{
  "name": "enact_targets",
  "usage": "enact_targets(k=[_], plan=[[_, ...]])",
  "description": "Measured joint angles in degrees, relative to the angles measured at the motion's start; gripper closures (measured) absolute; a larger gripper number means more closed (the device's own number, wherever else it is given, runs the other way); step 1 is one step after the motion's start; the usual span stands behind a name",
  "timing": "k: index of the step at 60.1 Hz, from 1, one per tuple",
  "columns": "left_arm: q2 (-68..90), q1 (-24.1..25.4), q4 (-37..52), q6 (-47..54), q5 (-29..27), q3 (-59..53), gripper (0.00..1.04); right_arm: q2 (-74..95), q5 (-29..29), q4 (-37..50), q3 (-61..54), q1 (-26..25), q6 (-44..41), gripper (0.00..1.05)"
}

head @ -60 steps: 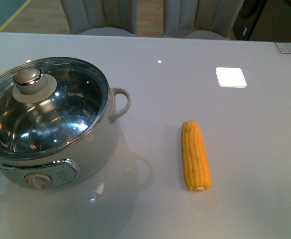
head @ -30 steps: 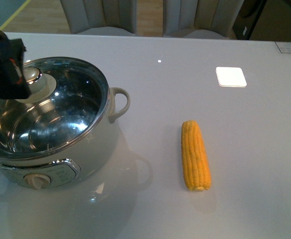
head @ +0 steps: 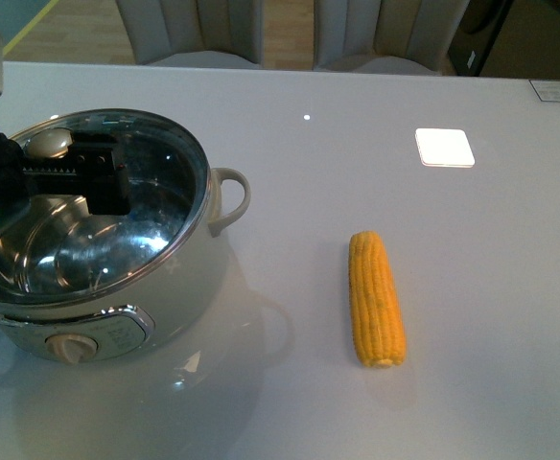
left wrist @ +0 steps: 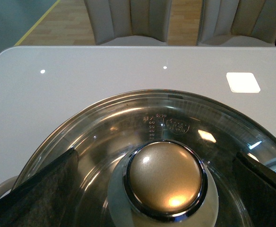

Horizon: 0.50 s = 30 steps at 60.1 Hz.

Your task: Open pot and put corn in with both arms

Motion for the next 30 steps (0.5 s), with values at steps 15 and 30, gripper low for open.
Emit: enact_targets(k=[15, 30], plan=[[3.19, 0.00, -0.39, -1.18, -0.24, 2.64, 0.07, 0.00, 0.02, 0.00, 0.00, 0.02, 0.00, 0.09], [3.69, -0.37, -1.25, -2.03, -0.57, 3.76, 0.11, 0.00, 0.02, 0.00, 0.00, 0.02, 0.00, 0.09]])
